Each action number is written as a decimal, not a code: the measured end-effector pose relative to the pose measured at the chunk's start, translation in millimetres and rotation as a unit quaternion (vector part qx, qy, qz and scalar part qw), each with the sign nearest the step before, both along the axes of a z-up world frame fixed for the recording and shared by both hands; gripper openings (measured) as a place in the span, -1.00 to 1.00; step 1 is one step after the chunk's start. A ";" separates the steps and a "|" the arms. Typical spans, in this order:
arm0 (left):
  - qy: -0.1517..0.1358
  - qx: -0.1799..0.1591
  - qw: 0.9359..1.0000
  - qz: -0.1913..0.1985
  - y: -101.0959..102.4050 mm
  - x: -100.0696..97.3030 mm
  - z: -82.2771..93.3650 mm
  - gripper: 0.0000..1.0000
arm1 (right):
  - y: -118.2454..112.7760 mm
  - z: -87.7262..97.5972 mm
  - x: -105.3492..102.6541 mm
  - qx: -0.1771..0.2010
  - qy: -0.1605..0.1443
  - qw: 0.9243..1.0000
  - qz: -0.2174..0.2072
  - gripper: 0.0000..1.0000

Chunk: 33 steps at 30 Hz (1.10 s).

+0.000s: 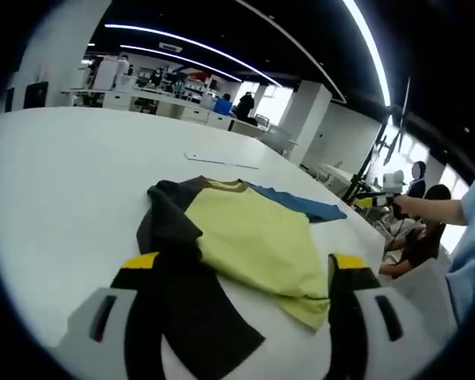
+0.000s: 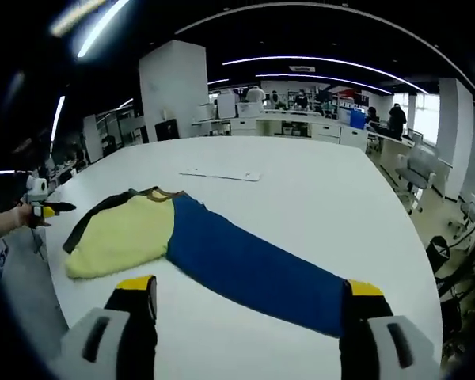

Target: Fold the garment on the visible template until the final outline fits inside the template.

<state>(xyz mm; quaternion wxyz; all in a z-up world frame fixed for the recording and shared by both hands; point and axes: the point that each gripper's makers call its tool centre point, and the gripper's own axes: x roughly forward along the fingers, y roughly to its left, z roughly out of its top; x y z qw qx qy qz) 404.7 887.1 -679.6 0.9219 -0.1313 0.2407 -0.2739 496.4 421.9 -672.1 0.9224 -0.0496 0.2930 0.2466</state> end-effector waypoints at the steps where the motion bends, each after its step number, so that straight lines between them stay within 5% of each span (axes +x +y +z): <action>1: 0.001 0.001 1.000 0.000 1.2 -1.6 -0.2 0.66 | 3.7 1.9 -3.6 0.000 -0.004 1.000 0.009 1.00; 25: 0.067 0.031 0.997 0.038 41.6 -62.1 -54.1 0.43 | 45.0 12.1 -40.0 0.044 -0.006 0.998 0.043 0.92; 33: 0.104 0.070 0.992 0.015 44.7 -75.0 -69.4 -0.03 | 50.2 10.7 -42.6 0.048 -0.004 0.998 0.048 0.87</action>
